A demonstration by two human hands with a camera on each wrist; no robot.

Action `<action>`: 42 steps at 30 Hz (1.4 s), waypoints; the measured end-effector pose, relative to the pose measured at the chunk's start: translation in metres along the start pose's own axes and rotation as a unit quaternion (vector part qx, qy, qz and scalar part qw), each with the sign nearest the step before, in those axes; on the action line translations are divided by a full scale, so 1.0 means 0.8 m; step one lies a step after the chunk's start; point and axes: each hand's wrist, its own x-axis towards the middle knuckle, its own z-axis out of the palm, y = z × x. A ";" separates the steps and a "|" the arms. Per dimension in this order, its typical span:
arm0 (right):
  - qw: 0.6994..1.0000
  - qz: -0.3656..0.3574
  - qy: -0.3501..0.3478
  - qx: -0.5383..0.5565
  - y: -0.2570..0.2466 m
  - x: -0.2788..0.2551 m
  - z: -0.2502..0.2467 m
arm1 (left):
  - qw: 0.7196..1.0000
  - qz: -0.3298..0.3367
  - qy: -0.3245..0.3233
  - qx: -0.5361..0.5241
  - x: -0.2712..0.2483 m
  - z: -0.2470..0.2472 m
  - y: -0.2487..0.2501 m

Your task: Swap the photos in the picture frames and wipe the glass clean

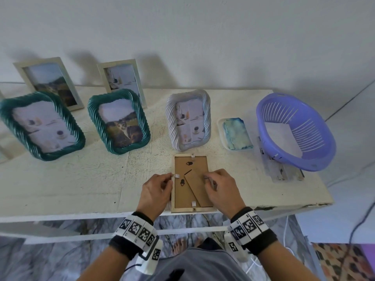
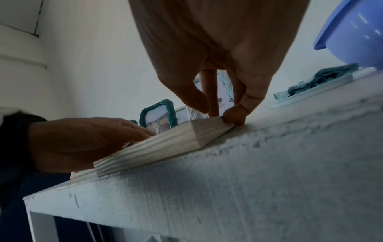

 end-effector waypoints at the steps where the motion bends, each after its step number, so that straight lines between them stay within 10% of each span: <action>1: 1.000 0.000 -0.007 -0.006 -0.001 0.002 0.000 | 1.000 0.005 0.001 0.003 0.001 0.000 -0.001; 14: 0.986 0.032 -0.151 -0.061 0.000 0.035 -0.020 | 1.000 0.016 -0.002 -0.013 0.003 0.001 -0.008; 42: 0.993 0.019 -0.111 -0.017 0.002 0.017 -0.014 | 0.994 0.010 0.019 0.107 0.030 0.012 0.018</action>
